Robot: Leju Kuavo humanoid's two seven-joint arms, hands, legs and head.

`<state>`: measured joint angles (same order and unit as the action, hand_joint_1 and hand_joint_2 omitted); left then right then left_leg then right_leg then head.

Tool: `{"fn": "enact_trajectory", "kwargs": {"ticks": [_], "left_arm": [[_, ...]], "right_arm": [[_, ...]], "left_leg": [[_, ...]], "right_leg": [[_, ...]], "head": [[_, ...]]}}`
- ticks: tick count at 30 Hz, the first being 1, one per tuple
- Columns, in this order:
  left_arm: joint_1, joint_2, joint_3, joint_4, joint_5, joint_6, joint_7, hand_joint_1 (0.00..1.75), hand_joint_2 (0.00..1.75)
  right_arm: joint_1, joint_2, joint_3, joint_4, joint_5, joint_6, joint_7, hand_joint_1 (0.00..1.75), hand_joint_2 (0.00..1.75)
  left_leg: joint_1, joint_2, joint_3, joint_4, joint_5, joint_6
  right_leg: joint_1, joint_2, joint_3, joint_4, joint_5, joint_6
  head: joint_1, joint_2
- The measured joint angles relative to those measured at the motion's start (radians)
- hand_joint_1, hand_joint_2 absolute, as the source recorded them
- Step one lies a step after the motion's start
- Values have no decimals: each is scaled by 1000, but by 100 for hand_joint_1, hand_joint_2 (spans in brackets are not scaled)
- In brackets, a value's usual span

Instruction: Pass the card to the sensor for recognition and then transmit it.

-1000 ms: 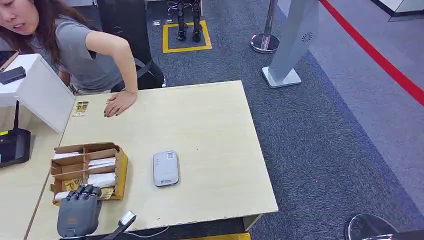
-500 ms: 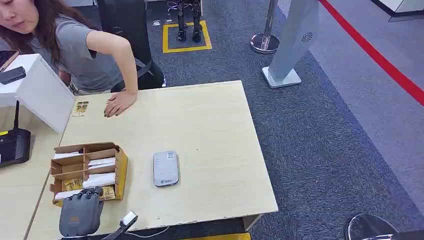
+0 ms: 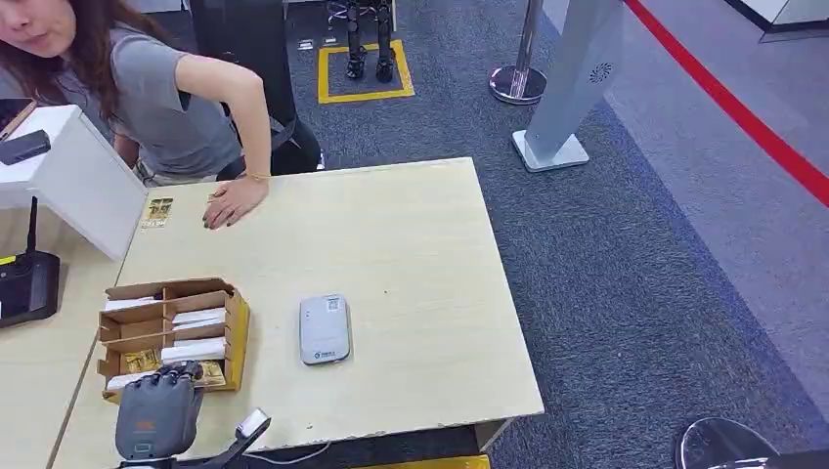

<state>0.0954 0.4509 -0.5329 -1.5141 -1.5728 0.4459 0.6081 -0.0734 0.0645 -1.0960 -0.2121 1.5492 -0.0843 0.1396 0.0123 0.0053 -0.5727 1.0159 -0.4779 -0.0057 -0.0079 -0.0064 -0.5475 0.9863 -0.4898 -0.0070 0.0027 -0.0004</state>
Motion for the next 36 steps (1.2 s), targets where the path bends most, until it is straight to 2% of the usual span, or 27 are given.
{"fn": "enact_trajectory", "kwargs": {"ticks": [2, 4, 7, 9, 12, 15, 18, 24, 27, 31, 36], "left_arm": [[-1, 0, 0, 0, 0, 6, -6, 175, 175], [1, -2, 4, -18, 0, 20, -47, 175, 175], [3, -45, 59, -72, 26, 45, -212, 175, 175], [-7, -78, 100, -121, 81, 46, -313, 175, 175], [-63, -110, 147, -192, 176, 43, -401, 175, 175], [-129, -129, 158, -250, 279, 31, -460, 175, 175], [-194, -136, 176, -278, 322, 16, -474, 175, 175], [-260, -124, 296, -237, 239, 39, -448, 175, 175], [-284, -99, 384, -146, 159, 78, -428, 175, 175], [-340, -59, 485, 33, 97, 122, -432, 175, 175], [-404, -29, 536, 215, 50, 135, -426, 175, 175]], "right_arm": [[0, 0, 0, 0, 0, 0, 0, 0, 0], [0, 1, 0, 0, 2, 0, 0, 0, 0], [0, 2, 2, 0, 4, 2, -1, 0, 0], [0, 3, 4, 0, 6, 2, -5, 0, 0], [-1, 5, 8, 0, 14, 4, -9, 0, 0], [-4, 5, 12, 0, 20, 6, -18, 0, 0], [-6, 5, 21, 0, 22, 6, -24, 0, 0], [-7, 5, 61, 0, 22, 10, -16, 0, 0], [-7, 5, 87, 0, 22, 16, -14, 0, 0], [-11, 5, 119, 0, 22, 20, -2, 0, 0], [-19, 5, 143, 0, 22, 21, 1, 0, 0]], "left_leg": [[0, 0, 0, 0, 0, 0], [0, 0, 0, 0, 0, 0], [-1, 0, 0, 0, 0, 0], [0, 0, 0, 0, 0, 0], [-1, -1, 0, 1, 1, 1], [0, 0, 0, 1, 1, 0], [0, 0, 0, 1, 1, 0], [0, 0, 1, 0, 1, 0], [1, 1, 1, 0, 2, 0], [1, 1, 1, 0, 2, -1], [1, 1, 1, 0, 2, -1]], "right_leg": [[0, 0, 0, 0, 0, 0], [0, 0, 0, 0, 0, 0], [0, 0, 0, 0, 0, 0], [0, 0, 0, 0, 0, 0], [0, -1, 1, 0, 1, 1], [0, -1, 1, 0, 1, 1], [0, 0, 1, 0, 2, 1], [0, 0, 1, 1, 2, 1], [0, 1, 0, 1, 2, 1], [1, 1, 0, 2, 2, 1], [1, 1, 0, 2, 2, 1]], "head": [[0, 0], [0, 0], [0, 0], [0, 0], [0, 0], [0, 0], [0, 0], [0, 0], [0, 0], [0, 0], [0, 0]]}}
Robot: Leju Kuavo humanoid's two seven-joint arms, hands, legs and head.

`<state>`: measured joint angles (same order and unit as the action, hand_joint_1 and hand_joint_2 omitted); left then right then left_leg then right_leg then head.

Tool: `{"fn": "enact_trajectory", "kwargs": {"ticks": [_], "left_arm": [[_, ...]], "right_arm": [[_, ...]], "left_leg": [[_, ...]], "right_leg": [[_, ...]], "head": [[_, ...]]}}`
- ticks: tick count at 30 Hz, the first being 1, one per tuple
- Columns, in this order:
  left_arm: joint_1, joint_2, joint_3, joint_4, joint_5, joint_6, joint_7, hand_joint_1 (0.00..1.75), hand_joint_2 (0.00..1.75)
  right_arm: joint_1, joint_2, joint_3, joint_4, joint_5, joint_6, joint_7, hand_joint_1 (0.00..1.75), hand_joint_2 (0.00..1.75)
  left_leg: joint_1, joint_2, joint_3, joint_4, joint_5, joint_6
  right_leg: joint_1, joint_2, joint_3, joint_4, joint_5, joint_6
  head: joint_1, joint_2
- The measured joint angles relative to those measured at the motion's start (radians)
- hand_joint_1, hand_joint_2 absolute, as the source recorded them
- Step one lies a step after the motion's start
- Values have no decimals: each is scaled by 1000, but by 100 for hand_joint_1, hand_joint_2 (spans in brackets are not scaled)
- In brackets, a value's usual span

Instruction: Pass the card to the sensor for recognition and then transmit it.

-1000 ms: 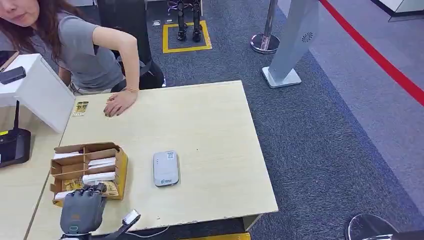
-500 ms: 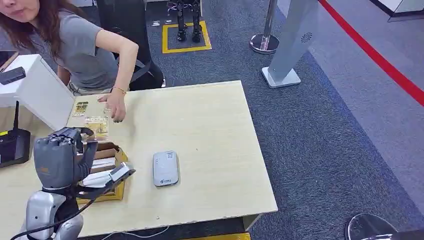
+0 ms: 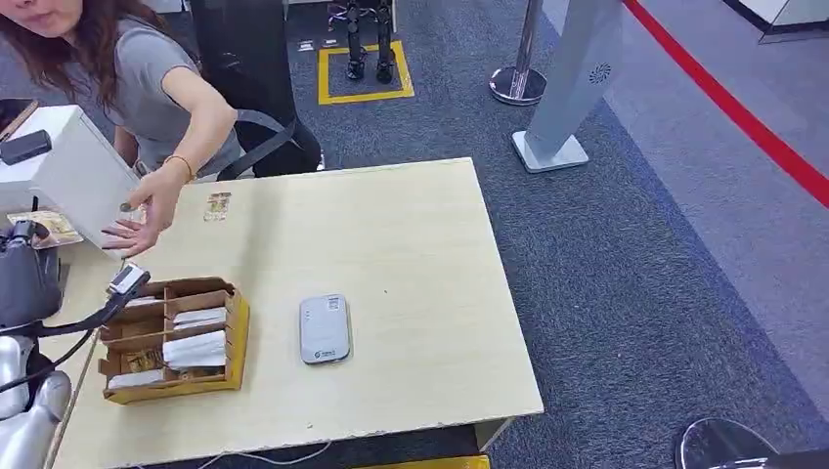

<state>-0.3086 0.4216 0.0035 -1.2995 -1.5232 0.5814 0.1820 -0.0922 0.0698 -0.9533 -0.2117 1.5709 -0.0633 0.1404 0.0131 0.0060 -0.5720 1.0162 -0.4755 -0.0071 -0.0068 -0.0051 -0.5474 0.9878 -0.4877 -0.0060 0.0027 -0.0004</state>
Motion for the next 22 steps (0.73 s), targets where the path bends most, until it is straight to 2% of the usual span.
{"fn": "enact_trajectory", "kwargs": {"ticks": [4, 8, 18, 20, 22], "left_arm": [[-38, 13, 18, 119, -2, 25, 2, 175, 175], [-54, 15, 19, 184, -3, 31, 2, 175, 175], [-62, 12, 19, 229, -11, 35, 0, 175, 175], [-63, 8, 19, 233, -11, 37, -7, 0, 175], [-63, 1, 19, 234, -8, 37, -8, 0, 175]], "right_arm": [[-1, 0, 11, 0, -1, 0, 3, 0, 0], [0, 0, 15, 0, -3, 0, 3, 0, 0], [0, 0, 15, 0, -8, 1, 2, 0, 0], [0, 0, 15, 0, -9, 2, 2, 0, 0], [1, 0, 15, 0, -9, 2, -1, 0, 0]], "left_leg": [[0, 0, 0, 0, 0, 0], [0, 0, 0, 0, 0, 0], [0, 0, 0, 0, 0, 0], [0, 0, 0, 0, 0, 0], [0, 0, 0, 0, 0, 0]], "right_leg": [[0, 0, 0, 0, 0, 0], [0, 0, 0, -1, 0, 0], [0, 0, 0, 0, 0, 0], [0, 0, 0, 0, 0, 0], [0, 0, 0, 0, 0, 0]], "head": [[0, 0], [0, 0], [0, 0], [0, 0], [0, 0]]}}
